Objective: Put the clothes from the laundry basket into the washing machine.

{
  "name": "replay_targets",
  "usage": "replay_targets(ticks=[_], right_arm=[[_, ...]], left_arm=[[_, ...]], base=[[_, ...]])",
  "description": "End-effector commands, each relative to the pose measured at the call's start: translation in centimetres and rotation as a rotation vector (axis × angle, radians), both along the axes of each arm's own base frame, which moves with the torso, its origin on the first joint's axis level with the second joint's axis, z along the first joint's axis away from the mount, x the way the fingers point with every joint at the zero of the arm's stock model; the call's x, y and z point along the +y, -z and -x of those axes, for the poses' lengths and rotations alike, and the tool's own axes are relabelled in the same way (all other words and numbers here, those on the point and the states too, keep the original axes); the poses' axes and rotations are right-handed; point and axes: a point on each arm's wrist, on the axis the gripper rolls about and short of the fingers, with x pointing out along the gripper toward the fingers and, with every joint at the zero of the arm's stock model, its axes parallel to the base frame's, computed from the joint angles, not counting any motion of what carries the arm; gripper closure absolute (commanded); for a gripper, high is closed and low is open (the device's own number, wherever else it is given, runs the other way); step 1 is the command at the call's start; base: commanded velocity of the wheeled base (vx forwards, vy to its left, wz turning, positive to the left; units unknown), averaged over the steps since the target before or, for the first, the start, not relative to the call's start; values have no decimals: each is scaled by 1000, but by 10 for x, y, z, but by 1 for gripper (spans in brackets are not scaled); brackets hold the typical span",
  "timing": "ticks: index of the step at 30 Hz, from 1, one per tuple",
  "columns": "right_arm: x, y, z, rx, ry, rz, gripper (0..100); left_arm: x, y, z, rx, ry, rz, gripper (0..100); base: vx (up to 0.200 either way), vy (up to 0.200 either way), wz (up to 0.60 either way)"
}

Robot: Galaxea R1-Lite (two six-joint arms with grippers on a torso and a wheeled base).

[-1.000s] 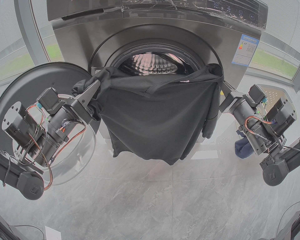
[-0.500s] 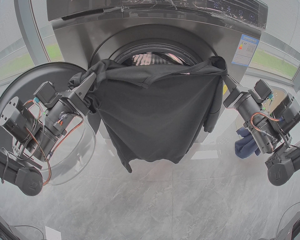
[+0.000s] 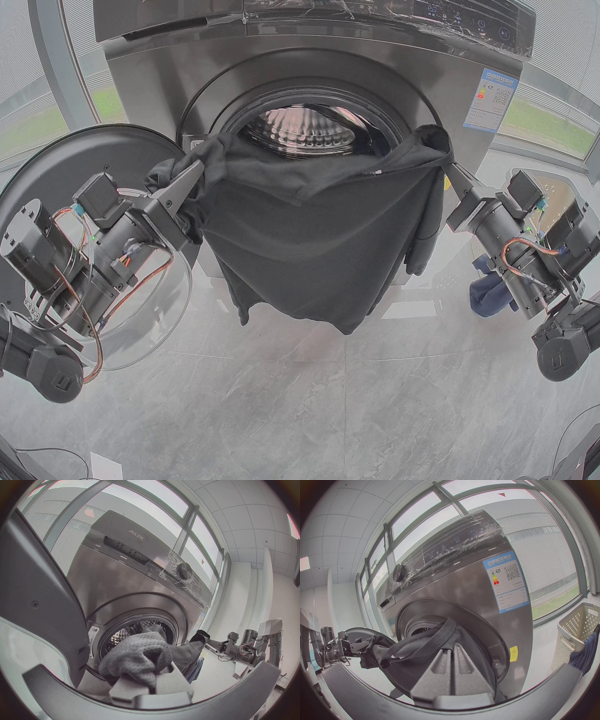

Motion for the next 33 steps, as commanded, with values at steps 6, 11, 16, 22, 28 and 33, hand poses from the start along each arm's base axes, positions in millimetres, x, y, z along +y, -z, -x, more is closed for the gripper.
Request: replay_targets(ticks=[6,11,16,22,28,33], right_arm=[[-8,8,16,28,7,41,100],[-15,-3,27,-6,14,40,100],[-22,-13,40,-6,19,56,100],[-22,-15,42,-11,17,59,100],[-22,-14,42,-6,13,62,100],[-20,-11,41,4,2,65,100]], left_arm=[[3,1,25,18,35,-13,100],[1,-8,33,-7,60,1,100],[-5,-12,43,4,102,-4,100],[-4,-13,43,0,96,-4,100],[-4,-16,43,-16,92,-7,100],[-6,-17,42,-22,94,-9,100]], base=[[0,0,0],[0,0,0],[0,0,0],[0,0,0],[0,0,0],[0,0,0]])
